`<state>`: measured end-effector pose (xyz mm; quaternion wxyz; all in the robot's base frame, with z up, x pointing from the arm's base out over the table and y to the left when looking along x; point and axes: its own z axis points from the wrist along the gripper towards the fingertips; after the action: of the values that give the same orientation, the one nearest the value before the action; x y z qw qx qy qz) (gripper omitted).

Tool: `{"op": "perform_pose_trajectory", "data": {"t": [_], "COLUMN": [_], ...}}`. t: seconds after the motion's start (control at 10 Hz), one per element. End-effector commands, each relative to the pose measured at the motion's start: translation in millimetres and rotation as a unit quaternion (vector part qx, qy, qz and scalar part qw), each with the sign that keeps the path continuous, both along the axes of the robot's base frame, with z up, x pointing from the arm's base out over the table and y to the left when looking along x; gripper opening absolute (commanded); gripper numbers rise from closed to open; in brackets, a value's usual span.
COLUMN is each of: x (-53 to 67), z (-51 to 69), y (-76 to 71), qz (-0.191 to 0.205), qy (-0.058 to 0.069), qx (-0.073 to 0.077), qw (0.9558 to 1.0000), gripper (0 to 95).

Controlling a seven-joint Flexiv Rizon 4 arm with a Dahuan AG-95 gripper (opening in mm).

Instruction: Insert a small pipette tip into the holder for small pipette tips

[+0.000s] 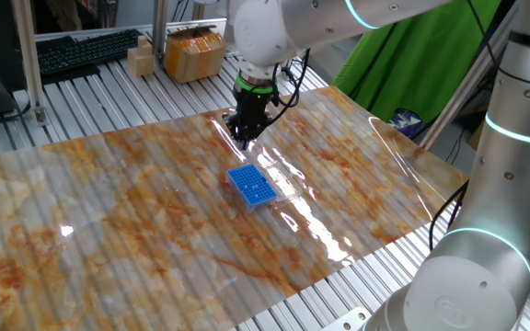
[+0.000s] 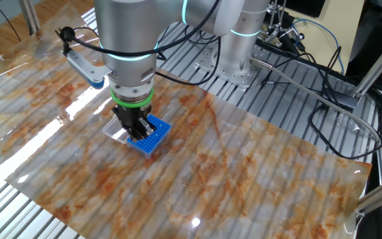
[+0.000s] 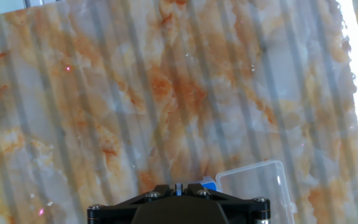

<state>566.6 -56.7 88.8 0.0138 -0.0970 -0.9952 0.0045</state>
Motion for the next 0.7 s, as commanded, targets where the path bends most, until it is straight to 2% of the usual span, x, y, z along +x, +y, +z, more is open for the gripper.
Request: {"op": "perform_pose_trajectory", "data": {"t": [0.1, 0.7], "x": [-1.4, -1.4], "z": [0.4, 0.4], "y": [0.3, 0.3], "qz": [-0.001, -0.006], "qy": [0.001, 0.003], "qx": [0.002, 0.008], "qw": [1.0, 0.9999], "gripper": [0.0, 0.0]}}
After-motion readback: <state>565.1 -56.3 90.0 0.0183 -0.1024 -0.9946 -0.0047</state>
